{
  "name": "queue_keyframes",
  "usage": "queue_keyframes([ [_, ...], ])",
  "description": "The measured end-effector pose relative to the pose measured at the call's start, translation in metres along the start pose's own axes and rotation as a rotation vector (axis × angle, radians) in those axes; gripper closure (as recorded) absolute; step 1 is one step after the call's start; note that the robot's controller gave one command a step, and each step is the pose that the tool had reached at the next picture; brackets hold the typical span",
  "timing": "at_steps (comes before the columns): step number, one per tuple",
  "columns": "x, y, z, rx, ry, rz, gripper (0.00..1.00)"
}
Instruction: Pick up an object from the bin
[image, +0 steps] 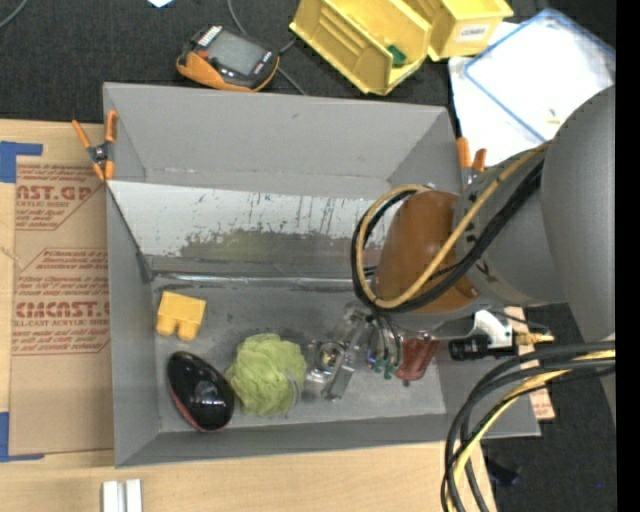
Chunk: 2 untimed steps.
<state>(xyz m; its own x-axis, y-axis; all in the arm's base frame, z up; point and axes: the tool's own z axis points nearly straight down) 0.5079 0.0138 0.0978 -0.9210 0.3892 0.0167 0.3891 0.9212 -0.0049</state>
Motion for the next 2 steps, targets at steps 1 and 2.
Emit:
queue_keyframes([
  [1,-0.010,0.009,0.028,-0.008,-0.024,-0.147,0.00],
  [2,0.011,0.016,0.027,-0.006,-0.015,0.036,1.00],
])
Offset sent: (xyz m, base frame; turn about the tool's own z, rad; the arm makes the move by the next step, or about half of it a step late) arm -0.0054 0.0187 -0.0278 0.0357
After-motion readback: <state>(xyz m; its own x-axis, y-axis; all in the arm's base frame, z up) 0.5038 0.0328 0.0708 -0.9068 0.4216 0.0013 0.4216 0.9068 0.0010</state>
